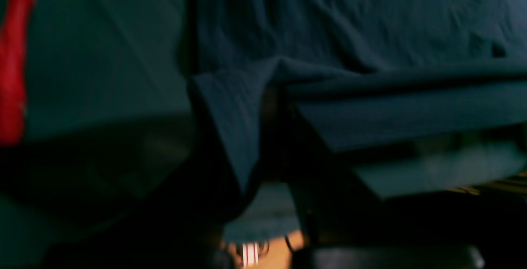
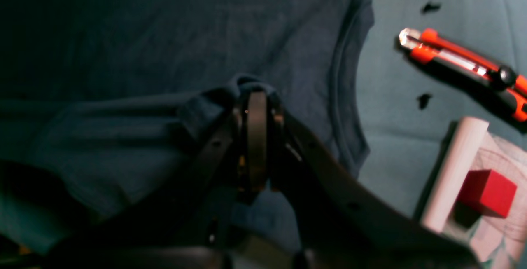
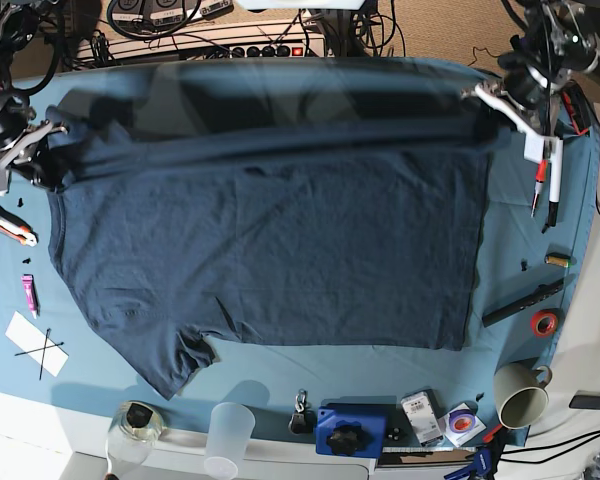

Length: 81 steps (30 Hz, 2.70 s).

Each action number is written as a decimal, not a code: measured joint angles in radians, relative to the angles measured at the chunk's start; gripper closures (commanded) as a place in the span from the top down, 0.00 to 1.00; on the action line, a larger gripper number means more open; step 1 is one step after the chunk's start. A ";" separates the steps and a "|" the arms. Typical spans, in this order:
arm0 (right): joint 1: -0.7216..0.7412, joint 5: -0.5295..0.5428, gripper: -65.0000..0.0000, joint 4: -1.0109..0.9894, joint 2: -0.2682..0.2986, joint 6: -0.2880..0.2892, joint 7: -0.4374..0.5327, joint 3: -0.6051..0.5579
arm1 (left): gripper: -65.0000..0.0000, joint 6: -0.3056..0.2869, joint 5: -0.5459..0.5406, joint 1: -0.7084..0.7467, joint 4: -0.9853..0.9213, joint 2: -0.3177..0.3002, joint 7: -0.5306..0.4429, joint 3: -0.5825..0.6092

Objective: Fold the T-shirt properly
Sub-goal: 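Lift the shoulder edge and fold it over toward the hem, then release the folded edge and raise both grippers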

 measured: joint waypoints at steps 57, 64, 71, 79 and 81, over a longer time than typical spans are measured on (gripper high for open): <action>0.581 -0.401 0.00 -0.665 0.006 -0.015 0.295 -0.317 | 0.00 0.013 0.329 -0.558 -0.525 -0.094 -0.134 0.235; 0.603 -0.424 0.00 -0.751 0.003 -0.014 0.332 -0.317 | 0.00 0.016 0.330 -0.613 -0.584 -0.094 -0.150 0.235; 0.603 -0.452 0.00 -0.757 0.003 -0.012 0.362 -0.317 | 0.00 0.015 0.330 -0.648 -0.636 -0.093 -0.150 0.235; 0.603 -0.453 0.03 -0.757 0.004 -0.013 0.366 -0.317 | 0.10 -0.019 0.332 -0.649 -0.636 -0.094 -0.150 0.235; 0.603 -0.458 0.18 -0.757 0.005 -0.006 0.375 -0.317 | 0.31 -0.063 0.344 -0.649 -0.636 -0.094 -0.150 0.234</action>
